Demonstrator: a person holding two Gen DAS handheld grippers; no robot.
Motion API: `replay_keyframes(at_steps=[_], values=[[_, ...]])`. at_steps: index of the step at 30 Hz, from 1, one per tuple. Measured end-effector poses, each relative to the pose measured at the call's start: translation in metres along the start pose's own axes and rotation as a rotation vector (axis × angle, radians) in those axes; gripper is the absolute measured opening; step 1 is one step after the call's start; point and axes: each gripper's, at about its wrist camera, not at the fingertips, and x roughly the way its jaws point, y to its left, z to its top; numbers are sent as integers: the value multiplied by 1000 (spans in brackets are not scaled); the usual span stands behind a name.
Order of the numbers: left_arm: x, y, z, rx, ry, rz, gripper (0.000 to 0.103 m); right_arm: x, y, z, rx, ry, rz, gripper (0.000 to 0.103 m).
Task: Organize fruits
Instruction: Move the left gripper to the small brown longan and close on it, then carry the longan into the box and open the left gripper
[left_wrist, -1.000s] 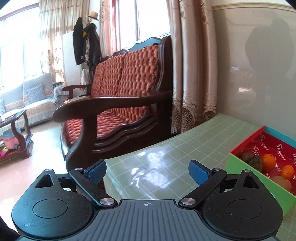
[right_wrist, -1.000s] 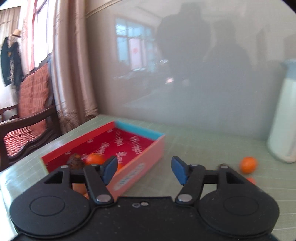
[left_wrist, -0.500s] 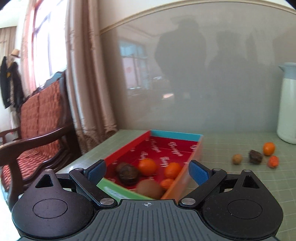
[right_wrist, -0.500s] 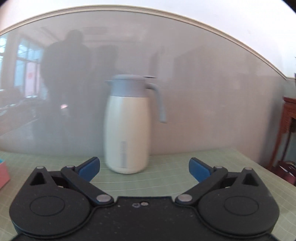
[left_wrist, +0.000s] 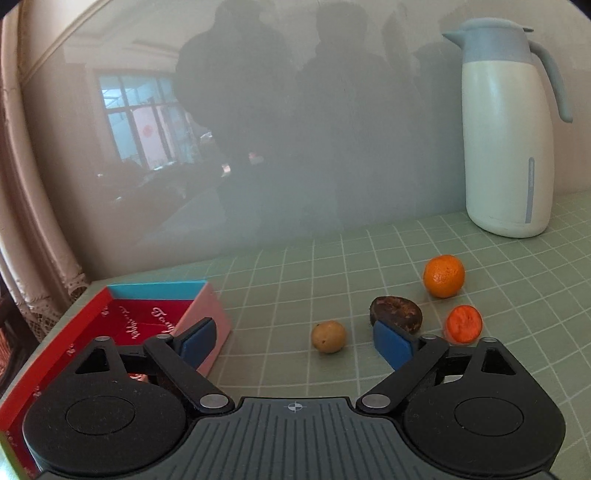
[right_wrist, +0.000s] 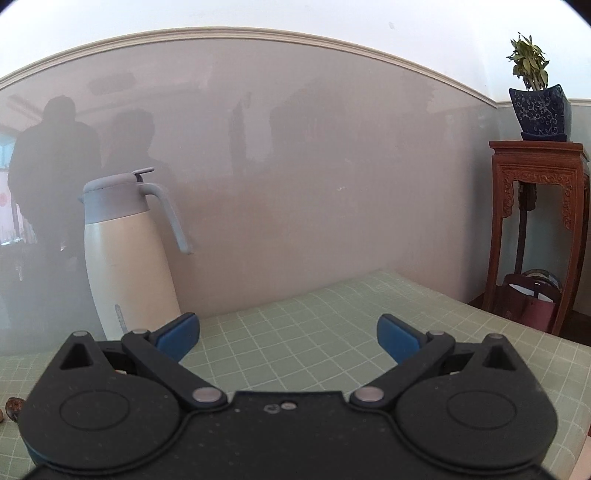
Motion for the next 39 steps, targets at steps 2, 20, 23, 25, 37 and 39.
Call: replay_keyframes(at_steps=[2, 20, 23, 25, 37, 39], values=[[15, -3, 1, 17, 27, -21, 79, 2, -1, 0, -14, 1, 2, 103], [39, -18, -10, 92, 49, -89, 28, -4, 0, 3, -69, -59, 7, 103], [37, -18, -11, 103, 35, -73, 28, -5, 0, 4, -67, -62, 9, 103], [33, -17, -9, 104, 11, -53, 28, -5, 0, 4, -67, -60, 8, 103], [-25, 47, -11, 6, -90, 205, 28, -6, 19, 2, -68, -29, 66, 103], [-29, 65, -17, -25, -67, 258, 28, -9, 27, 1, -72, -26, 89, 103]])
